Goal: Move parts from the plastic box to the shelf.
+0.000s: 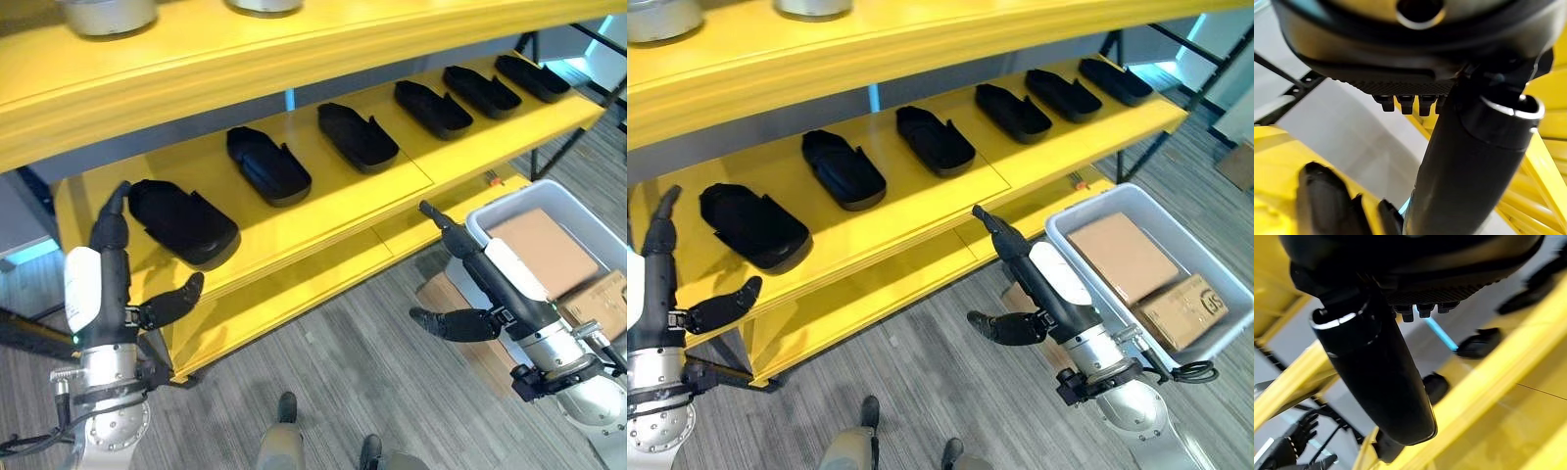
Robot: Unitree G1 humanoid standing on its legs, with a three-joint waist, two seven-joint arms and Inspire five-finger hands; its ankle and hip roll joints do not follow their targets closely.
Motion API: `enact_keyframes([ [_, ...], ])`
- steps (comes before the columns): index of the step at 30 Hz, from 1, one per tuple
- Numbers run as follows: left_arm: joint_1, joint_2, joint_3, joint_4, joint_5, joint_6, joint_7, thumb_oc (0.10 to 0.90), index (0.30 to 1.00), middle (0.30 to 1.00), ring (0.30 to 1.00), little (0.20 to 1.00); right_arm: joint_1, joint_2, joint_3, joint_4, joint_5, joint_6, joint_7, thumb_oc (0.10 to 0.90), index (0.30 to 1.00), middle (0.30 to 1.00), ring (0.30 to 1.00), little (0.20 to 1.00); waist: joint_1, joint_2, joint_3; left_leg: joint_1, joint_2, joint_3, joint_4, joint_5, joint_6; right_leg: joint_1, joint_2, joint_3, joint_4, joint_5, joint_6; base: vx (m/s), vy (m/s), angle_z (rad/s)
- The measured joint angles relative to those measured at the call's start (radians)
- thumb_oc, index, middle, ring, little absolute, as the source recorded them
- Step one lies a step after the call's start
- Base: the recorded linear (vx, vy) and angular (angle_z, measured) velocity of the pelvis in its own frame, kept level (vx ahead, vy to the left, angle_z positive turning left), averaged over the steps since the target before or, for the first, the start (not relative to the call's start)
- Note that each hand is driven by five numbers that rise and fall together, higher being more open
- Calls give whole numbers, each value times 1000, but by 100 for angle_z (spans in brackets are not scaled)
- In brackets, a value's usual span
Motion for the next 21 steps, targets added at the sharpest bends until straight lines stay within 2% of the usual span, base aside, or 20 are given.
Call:
enact_keyframes([
  [4,3,11,1,3,0,-17,-11,900,1000,1000,1000,1000,-89,-5,52,1,-12,-8,-22,900,1000,1000,1000,1000,35,-23,1,0,2,-41,-1,5,-5,0,1,-36,51,-34,-13,-47,-84,28],
  [6,1,22,2,3,-3,-26,-25,900,1000,1000,1000,1000,-141,-5,112,6,-35,-10,-36,900,1000,1000,1000,1000,59,-38,0,-1,2,-62,1,3,-14,2,1,-54,75,-51,-18,-27,-84,23],
  [9,-4,26,2,4,-41,-42,-76,900,1000,1000,1000,1000,-190,-5,164,7,-69,-24,-36,900,1000,1000,1000,1000,75,-43,1,-8,0,-78,-2,9,-17,14,4,-83,86,-60,-24,5,-10,36],
  [10,-3,29,1,6,-41,-51,-117,900,1000,1000,1000,1000,-225,-5,185,7,-97,-32,-36,900,1000,1000,1000,1000,86,-42,2,-20,4,-83,-2,14,-11,20,7,-111,84,-63,-27,21,23,54],
  [11,-4,29,1,14,-43,-61,-136,900,1000,1000,1000,1000,-229,-5,185,8,-100,-32,-36,900,1000,1000,1000,1000,90,-39,4,-30,3,-68,-8,15,-3,34,10,-127,85,-65,-24,-7,63,109],
  [12,-19,33,-4,46,-44,-79,-188,900,1000,1000,1000,1000,-226,-3,184,8,-109,-30,-37,900,1000,1000,1000,1000,61,-35,6,-35,20,-12,-16,5,8,64,4,-178,55,-66,-23,-92,89,118],
  [14,-19,69,-20,84,-47,-108,-264,900,1000,1000,1000,1000,-234,-11,183,6,-128,-31,-36,900,1000,1000,1000,1000,61,-37,5,-46,43,83,-5,-6,22,72,-15,-230,45,-74,-31,-72,125,97],
  [17,-6,91,-62,121,-56,-127,-330,900,1000,1000,1000,1000,-248,-18,185,8,-136,-34,-7,900,1000,1000,1000,1000,77,-27,5,-59,22,94,3,-3,22,76,-44,-256,49,-88,-10,57,141,33],
  [18,-3,90,-90,133,-80,-127,-351,900,1000,1000,1000,1000,-258,-20,187,10,-136,-47,3,900,1000,1000,1000,1000,87,-22,5,-59,13,101,10,16,24,85,-54,-255,49,-88,5,113,140,9],
  [21,-25,91,-131,190,-80,-130,-387,900,1000,1000,1000,1000,-324,-17,234,20,-136,-52,29,900,1000,1000,1000,1000,86,-36,-1,-58,-23,101,10,35,45,110,-77,-269,20,-73,38,132,151,15],
])
